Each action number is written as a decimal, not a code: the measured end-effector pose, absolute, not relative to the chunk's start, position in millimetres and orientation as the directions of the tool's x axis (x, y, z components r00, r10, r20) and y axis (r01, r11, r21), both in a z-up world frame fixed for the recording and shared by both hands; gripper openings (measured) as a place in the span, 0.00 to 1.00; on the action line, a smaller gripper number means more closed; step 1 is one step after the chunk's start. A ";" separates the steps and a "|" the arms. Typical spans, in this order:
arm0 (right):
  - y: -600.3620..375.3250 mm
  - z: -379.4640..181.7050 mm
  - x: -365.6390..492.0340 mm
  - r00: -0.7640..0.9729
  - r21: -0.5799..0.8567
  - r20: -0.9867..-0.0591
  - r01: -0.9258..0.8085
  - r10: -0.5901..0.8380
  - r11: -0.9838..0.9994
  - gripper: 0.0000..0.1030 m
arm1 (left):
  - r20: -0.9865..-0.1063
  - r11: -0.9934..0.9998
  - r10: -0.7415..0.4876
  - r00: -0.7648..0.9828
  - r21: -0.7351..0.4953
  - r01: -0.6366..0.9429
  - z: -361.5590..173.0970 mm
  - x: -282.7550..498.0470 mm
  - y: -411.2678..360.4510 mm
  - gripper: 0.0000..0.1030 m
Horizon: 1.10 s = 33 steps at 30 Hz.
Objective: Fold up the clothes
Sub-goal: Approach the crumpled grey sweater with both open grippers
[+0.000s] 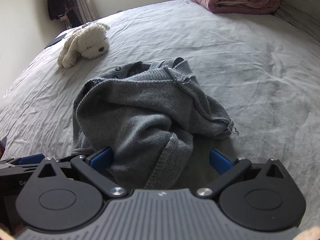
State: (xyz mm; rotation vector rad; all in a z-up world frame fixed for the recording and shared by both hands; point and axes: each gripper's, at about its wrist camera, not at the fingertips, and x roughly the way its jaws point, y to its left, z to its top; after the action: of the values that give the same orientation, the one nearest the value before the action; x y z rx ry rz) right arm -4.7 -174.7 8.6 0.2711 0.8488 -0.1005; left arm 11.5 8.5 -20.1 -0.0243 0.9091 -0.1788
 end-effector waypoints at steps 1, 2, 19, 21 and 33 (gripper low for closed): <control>-173.6 4.7 -2.7 0.653 0.187 -0.757 0.190 0.018 0.964 1.00 | -0.785 0.985 -0.166 0.597 -0.097 0.146 -23.1 12.9 8.1 1.00; -173.0 1.6 -0.9 0.649 0.179 -0.761 0.186 0.016 0.966 1.00 | -0.785 0.984 -0.167 0.596 -0.097 0.149 -25.4 13.7 7.4 1.00; -176.7 -21.8 7.9 0.631 0.209 -0.770 0.116 0.090 0.971 1.00 | -0.803 0.962 -0.137 0.581 0.031 0.270 -48.2 9.5 -7.6 1.00; -175.9 -20.1 7.7 0.625 0.202 -0.775 0.104 0.094 0.974 1.00 | -0.819 0.964 -0.150 0.554 0.004 0.267 -44.1 12.9 -5.0 0.99; -192.8 40.5 -37.7 0.753 0.275 -0.648 0.099 0.109 0.956 0.92 | -0.697 0.935 -0.349 0.626 -0.305 0.182 -6.7 13.4 37.8 0.80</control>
State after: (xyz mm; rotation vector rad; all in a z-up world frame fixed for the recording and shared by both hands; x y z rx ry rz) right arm -37.7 -192.8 40.5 0.3036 0.7203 0.0055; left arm 13.4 37.8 -6.7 -0.2130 0.8419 -0.3074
